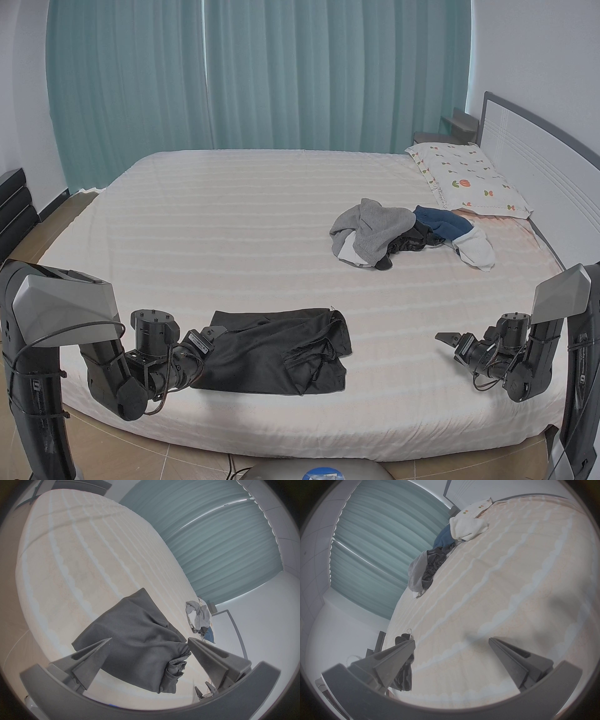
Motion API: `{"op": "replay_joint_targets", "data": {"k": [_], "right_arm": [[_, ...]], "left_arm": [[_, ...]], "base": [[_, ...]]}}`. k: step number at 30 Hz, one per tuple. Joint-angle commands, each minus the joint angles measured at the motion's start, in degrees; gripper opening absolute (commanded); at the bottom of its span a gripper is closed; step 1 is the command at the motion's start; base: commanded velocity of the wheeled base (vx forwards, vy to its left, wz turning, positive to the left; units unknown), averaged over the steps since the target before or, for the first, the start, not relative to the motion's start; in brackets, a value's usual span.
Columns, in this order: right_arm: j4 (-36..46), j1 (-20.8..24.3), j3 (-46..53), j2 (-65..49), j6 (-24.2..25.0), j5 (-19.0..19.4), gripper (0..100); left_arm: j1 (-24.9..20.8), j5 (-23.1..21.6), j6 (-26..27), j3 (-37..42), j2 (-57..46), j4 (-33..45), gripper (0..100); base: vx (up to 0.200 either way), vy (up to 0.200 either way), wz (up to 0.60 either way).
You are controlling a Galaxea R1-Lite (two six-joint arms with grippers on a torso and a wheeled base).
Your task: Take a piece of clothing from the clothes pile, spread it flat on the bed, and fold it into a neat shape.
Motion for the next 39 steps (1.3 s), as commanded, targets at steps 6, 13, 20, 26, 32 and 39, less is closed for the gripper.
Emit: {"op": "replay_joint_targets", "data": {"k": [6,13,20,26,32,39], "right_arm": [[0.6,6.8,1.2,-5.3,0.2,-1.5,100],[3.5,14.2,3.0,-11.9,0.1,-6.7,100],[13.4,20.5,-4.5,-10.7,-2.0,-13.6,100],[25.1,25.5,-12.9,-9.6,-4.9,-18.6,100],[25.3,28.1,-12.7,-7.9,-6.3,-24.5,100],[26.6,27.3,-12.7,-7.7,-9.6,-28.8,100]], "left_arm": [[0.9,-0.2,-0.1,-0.8,1.2,0.0,100],[0.6,-0.2,0.1,-0.8,1.3,0.0,100],[0.4,-0.2,0.3,-0.7,1.7,-0.1,100],[0.4,-0.1,0.3,-0.8,1.7,-0.1,100],[0.4,0.2,0.6,-0.8,2.1,-0.2,100],[0.2,0.4,1.6,-0.6,2.5,-0.2,100]], "base": [[0.0,0.2,0.0],[0.0,0.2,0.0],[0.0,0.2,0.0],[0.0,0.2,0.0],[0.0,0.133,0.0],[0.0,0.0,0.0]]}}
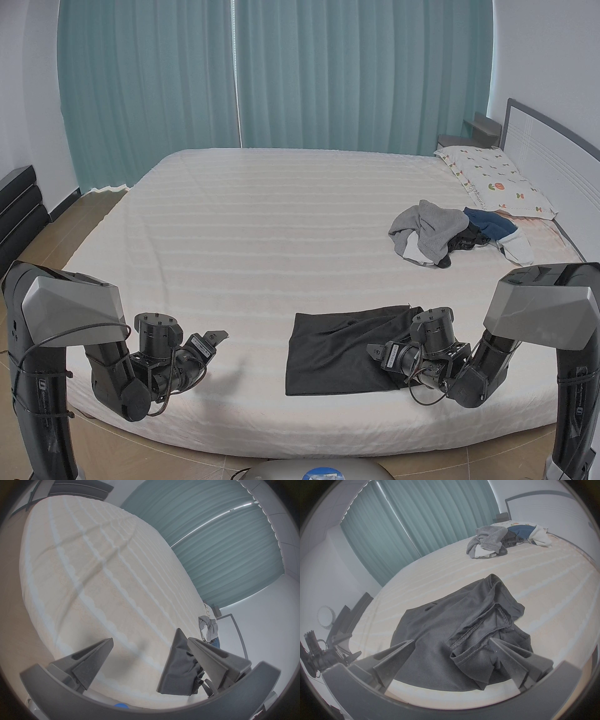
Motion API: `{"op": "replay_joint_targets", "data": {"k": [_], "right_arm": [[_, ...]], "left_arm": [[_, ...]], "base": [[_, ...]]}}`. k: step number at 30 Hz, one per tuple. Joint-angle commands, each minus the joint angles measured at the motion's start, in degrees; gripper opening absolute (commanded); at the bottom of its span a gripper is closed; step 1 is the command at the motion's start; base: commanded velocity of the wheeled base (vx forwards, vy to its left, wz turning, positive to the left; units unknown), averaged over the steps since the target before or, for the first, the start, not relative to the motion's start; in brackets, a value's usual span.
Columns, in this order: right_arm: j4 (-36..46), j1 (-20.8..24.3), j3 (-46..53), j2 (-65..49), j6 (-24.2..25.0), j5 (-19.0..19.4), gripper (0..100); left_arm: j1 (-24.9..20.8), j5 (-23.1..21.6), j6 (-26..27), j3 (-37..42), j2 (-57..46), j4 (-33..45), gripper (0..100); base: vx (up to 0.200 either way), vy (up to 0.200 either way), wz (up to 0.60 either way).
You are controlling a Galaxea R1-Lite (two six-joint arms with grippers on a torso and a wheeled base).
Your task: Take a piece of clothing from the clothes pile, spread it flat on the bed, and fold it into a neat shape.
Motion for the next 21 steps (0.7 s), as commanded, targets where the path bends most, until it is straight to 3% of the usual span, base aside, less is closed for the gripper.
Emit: {"op": "replay_joint_targets", "data": {"k": [1,4,12,21], "right_arm": [[1.3,-0.6,0.2,0.3,-2.0,-1.1,100],[2.0,-1.8,0.6,0.2,-4.3,-3.5,100],[3.2,-3.1,0.9,0.9,-7.9,-4.5,100],[2.7,-3.0,-2.2,2.7,-7.9,-4.5,100]], "left_arm": [[-0.1,0.0,0.0,0.1,0.4,0.0,100],[0.0,0.0,0.0,0.1,0.4,0.0,100],[-0.1,0.0,0.1,0.1,0.4,0.0,100],[-0.1,0.0,0.3,0.0,0.5,0.0,100]], "base": [[0.0,0.0,0.0],[0.0,0.0,0.0],[0.0,0.0,0.0],[0.0,0.0,0.0]]}}
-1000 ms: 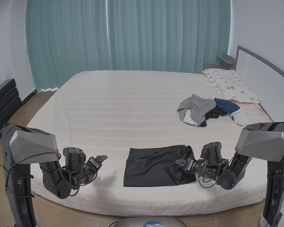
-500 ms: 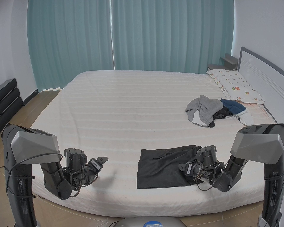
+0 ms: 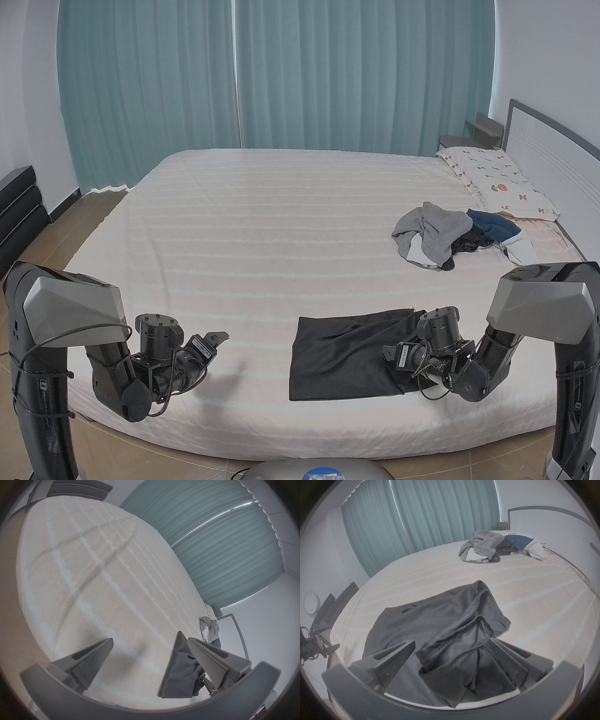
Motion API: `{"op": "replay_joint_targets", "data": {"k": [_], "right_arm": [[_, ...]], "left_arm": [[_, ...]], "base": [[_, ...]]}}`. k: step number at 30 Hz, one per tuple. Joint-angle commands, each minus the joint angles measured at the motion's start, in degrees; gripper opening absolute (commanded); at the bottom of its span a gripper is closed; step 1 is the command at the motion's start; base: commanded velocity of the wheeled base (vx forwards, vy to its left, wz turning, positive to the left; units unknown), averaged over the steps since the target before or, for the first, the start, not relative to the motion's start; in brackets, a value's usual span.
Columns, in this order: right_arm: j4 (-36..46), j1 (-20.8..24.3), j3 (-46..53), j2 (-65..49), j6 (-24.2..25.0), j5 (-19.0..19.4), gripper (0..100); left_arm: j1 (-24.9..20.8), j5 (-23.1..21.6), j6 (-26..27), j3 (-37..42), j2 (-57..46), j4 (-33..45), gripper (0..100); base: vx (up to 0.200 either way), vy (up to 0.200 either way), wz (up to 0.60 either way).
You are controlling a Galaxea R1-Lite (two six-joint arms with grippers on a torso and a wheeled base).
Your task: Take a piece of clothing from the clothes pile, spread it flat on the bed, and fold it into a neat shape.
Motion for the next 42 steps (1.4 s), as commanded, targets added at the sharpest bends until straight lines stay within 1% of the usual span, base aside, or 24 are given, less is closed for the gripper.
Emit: {"op": "replay_joint_targets", "data": {"k": [1,5,7,8,13,15,17,20,22,25,26,27,28,30,34,36,37,38,40,41,42], "right_arm": [[0.3,0.0,-1.5,1.3,-0.1,0.0,100],[1.6,-0.5,-0.8,0.7,-0.9,-0.6,100],[3.0,-1.9,0.4,1.2,-4.6,-1.5,100],[2.7,-2.1,0.9,1.3,-5.3,-1.5,100],[2.3,-3.6,3.4,-0.2,-6.3,-1.5,100],[2.4,-4.5,4.5,-2.2,-6.7,-0.9,100],[2.4,-6.5,6.4,-4.7,-8.4,1.2,100],[2.9,-9.5,9.5,-6.5,-12.8,6.2,100],[2.4,-12.0,11.0,-5.8,-15.4,7.7,100],[2.4,-14.4,11.7,-5.1,-17.8,8.4,100],[2.4,-14.4,11.7,-5.1,-17.8,8.4,100],[2.4,-15.9,12.0,-5.3,-18.8,8.5,100],[2.4,-15.9,12.0,-5.3,-18.8,8.5,100],[2.4,-17.4,12.3,-5.8,-20.1,9.3,100],[2.4,-20.1,13.5,-6.9,-23.5,12.3,100],[2.4,-20.8,13.5,-7.2,-23.8,12.7,100],[2.4,-21.8,13.0,-8.2,-23.8,13.0,100],[2.3,-22.3,12.7,-8.6,-23.3,13.8,100],[2.2,-22.2,12.1,-8.9,-22.7,15.4,100],[1.9,-21.8,11.5,-9.2,-21.2,17.2,100],[1.8,-21.7,11.4,-9.2,-20.9,17.3,100]], "left_arm": [[0.0,0.1,0.0,-0.1,0.2,0.0,100],[0.0,0.1,0.0,-0.1,0.1,0.0,100],[0.0,0.1,0.0,0.0,0.1,0.0,100],[0.0,0.1,0.0,0.0,0.1,0.0,100],[0.0,0.1,0.0,0.0,0.1,0.0,100],[0.0,0.1,0.0,0.0,0.1,0.0,100],[0.0,0.1,0.0,0.0,0.1,0.0,100],[0.0,0.1,0.0,0.0,0.2,0.0,100],[0.0,0.1,0.0,0.0,0.2,0.0,100],[0.0,0.1,0.1,0.0,0.2,0.0,100],[0.0,0.1,0.1,0.0,0.2,0.0,100],[0.0,0.1,0.1,0.0,0.3,0.0,100],[0.0,0.1,0.1,0.0,0.3,0.0,100],[0.0,0.1,0.1,0.0,0.3,0.0,100],[0.0,0.1,0.1,0.0,0.4,0.0,100],[0.0,0.1,0.1,0.0,0.4,0.0,100],[0.0,0.1,0.1,0.0,0.4,0.0,100],[0.0,0.1,0.1,0.0,0.3,0.0,100],[0.0,0.1,0.1,-0.1,0.3,0.0,100],[0.0,0.1,0.1,-0.1,0.4,0.0,100],[0.0,0.1,0.1,-0.1,0.4,0.0,100]], "base": [[0.0,0.0,0.0],[0.0,0.0,0.0],[0.0,0.0,0.0],[0.0,0.0,0.0],[0.0,0.0,0.0],[0.0,0.0,0.0],[0.0,0.0,0.0],[0.0,0.0,0.0],[0.0,0.0,0.0],[0.0,0.0,0.0],[0.0,0.0,0.0],[0.0,0.0,0.0],[0.0,0.0,0.0],[0.0,0.0,0.0],[0.0,0.0,0.0],[0.0,0.0,0.0],[0.0,0.0,0.0],[0.0,0.0,0.0],[0.0,0.0,0.0],[0.0,0.0,0.0],[0.0,0.0,0.0]]}}
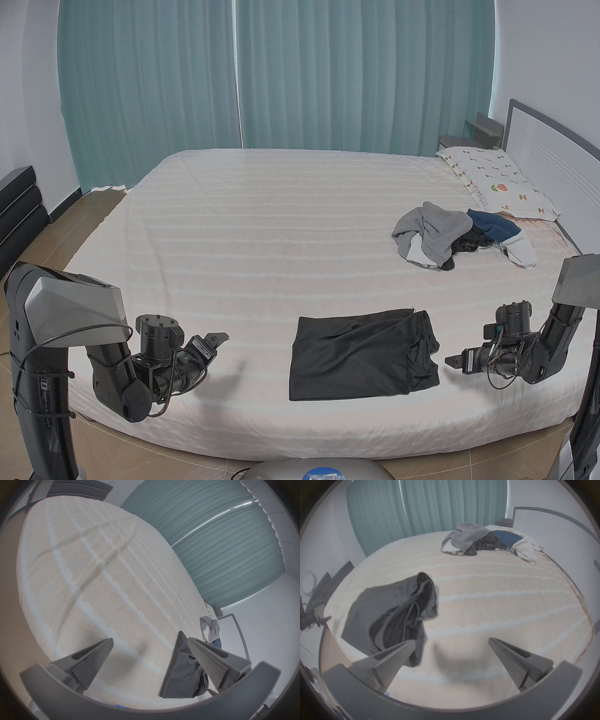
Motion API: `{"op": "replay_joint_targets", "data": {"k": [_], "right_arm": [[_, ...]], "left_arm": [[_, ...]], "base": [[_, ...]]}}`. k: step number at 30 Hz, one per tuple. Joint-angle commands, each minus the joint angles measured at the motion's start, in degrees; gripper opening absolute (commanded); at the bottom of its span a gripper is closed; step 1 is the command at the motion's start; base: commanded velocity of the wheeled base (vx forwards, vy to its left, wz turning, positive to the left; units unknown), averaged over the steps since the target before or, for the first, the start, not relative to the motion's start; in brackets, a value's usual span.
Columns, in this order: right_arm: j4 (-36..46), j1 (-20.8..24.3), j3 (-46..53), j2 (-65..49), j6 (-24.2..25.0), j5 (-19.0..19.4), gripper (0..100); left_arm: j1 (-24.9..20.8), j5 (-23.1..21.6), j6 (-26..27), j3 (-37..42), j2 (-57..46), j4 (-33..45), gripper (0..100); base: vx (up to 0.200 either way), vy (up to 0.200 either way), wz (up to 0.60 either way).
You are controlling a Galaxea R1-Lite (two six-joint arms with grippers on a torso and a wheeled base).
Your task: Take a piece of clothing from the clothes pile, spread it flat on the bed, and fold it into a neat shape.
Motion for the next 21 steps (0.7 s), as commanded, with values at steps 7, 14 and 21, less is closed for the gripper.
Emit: {"op": "replay_joint_targets", "data": {"k": [7,14,21], "right_arm": [[-3.6,9.2,-3.2,-0.4,13.3,-0.4,100],[-7.3,14.4,-5.6,8.3,13.7,-5.6,100],[-8.3,12.8,-5.2,10.4,9.8,-8.9,100]], "left_arm": [[0.0,0.1,0.0,-0.2,0.2,0.0,100],[0.0,0.1,0.0,-0.2,0.2,0.0,100],[0.0,0.1,0.9,-0.1,0.3,0.0,100]], "base": [[0.0,0.0,0.0],[0.0,0.0,0.0],[0.0,0.0,0.0]]}}
